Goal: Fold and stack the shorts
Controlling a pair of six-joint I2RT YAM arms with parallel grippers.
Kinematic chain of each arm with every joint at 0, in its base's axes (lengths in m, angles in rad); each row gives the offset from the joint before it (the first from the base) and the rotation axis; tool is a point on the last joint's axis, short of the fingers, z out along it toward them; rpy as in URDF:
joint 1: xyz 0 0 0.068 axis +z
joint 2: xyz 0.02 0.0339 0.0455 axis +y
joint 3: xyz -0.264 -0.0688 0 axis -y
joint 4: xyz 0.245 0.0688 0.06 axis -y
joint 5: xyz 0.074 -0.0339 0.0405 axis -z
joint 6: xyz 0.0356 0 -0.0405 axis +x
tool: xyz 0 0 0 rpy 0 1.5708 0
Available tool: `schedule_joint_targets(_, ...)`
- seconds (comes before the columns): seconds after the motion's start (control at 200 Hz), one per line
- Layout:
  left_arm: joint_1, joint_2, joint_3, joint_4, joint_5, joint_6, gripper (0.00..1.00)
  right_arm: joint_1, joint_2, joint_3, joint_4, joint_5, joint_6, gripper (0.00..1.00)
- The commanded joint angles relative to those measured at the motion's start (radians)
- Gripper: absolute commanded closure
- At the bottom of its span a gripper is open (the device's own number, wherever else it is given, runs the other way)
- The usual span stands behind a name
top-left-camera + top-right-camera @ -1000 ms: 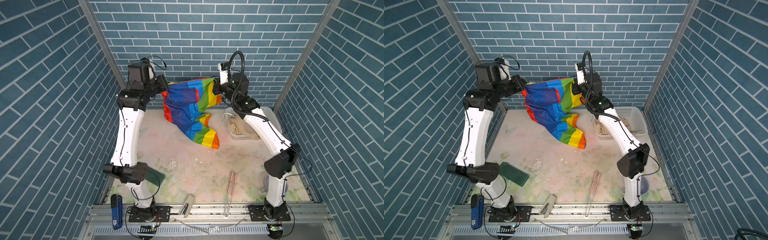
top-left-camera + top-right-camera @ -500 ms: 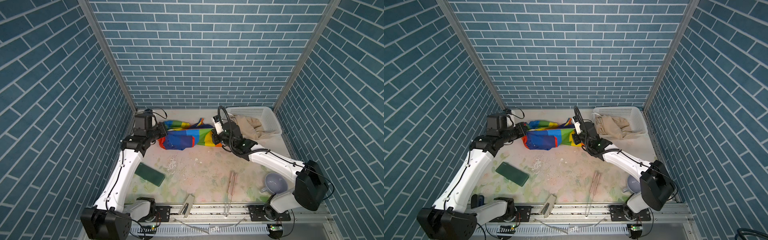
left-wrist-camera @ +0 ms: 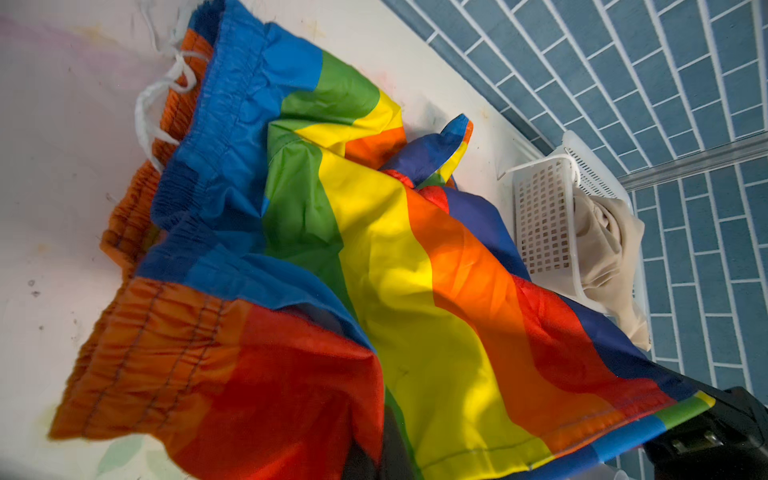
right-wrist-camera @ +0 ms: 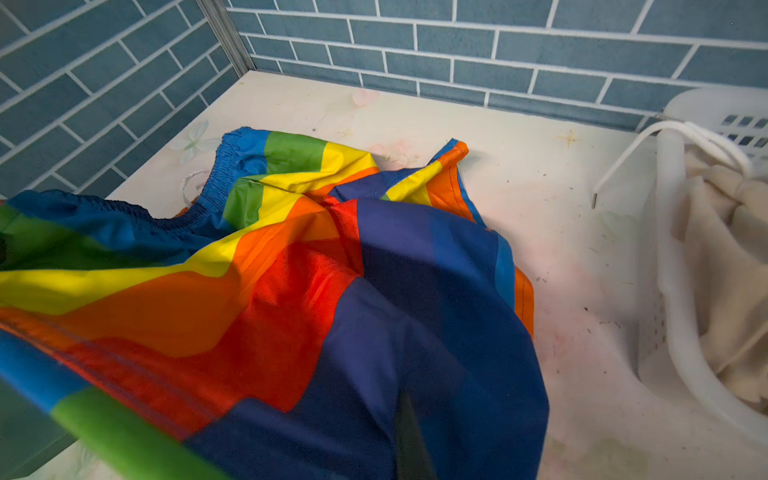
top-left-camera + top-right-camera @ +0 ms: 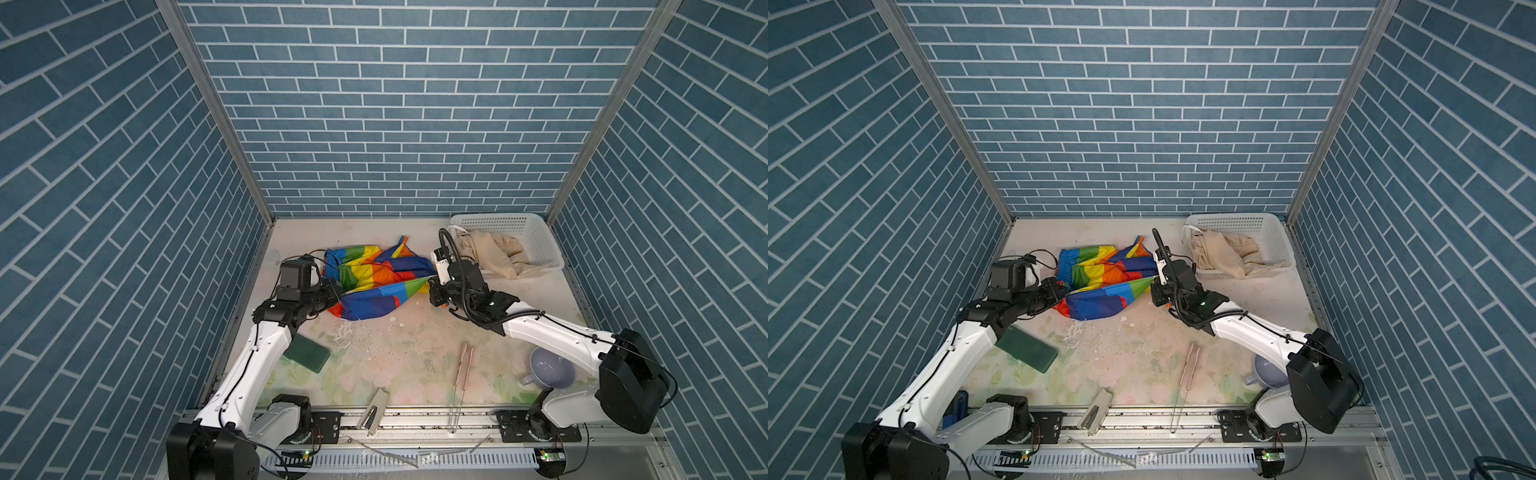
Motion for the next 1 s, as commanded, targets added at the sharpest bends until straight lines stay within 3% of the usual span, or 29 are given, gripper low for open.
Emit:
schedule_joint_targets(0.0, 0.067, 0.019, -0.017, -0.066, -0.213, 0.004, 1.00, -0.071, 0.013, -0.014, -0.090, 0.250, 0.111, 1.00)
schedule_joint_targets(0.115, 0.067, 0.072, 0.023, -0.044, -0.209, 0.001, 1.00, -0.097, 0.074, 0.072, -0.162, 0.291, 0.095, 1.00)
schedule_joint_targets(0.265, 0.067, 0.082, 0.057, 0.002, -0.246, 0.001, 0.97, -0.270, 0.054, 0.141, -0.165, 0.178, 0.203, 1.00)
schedule_joint_targets(0.4, 0.067, 0.107, 0.062, 0.011, -0.246, 0.003, 1.00, -0.298, 0.049, 0.203, -0.167, 0.196, 0.132, 1.00)
schedule_joint_targets(0.545, 0.066, 0.213, 0.076, 0.086, -0.202, -0.041, 1.00, -0.298, 0.210, 0.329, -0.223, 0.074, 0.109, 1.00)
schedule_joint_targets(0.625, 0.055, 0.306, 0.158, 0.117, -0.195, -0.056, 1.00, -0.300, 0.326, 0.453, -0.259, 0.075, 0.091, 1.00)
schedule_joint_targets(0.785, 0.028, 0.490, 0.492, 0.095, -0.207, -0.041, 1.00, -0.333, 0.551, 0.851, -0.336, 0.074, 0.065, 1.00)
schedule_joint_targets(0.995, 0.017, 0.686, 1.087, -0.046, -0.215, 0.034, 1.00, -0.370, 0.879, 1.667, -0.461, 0.148, -0.015, 1.00)
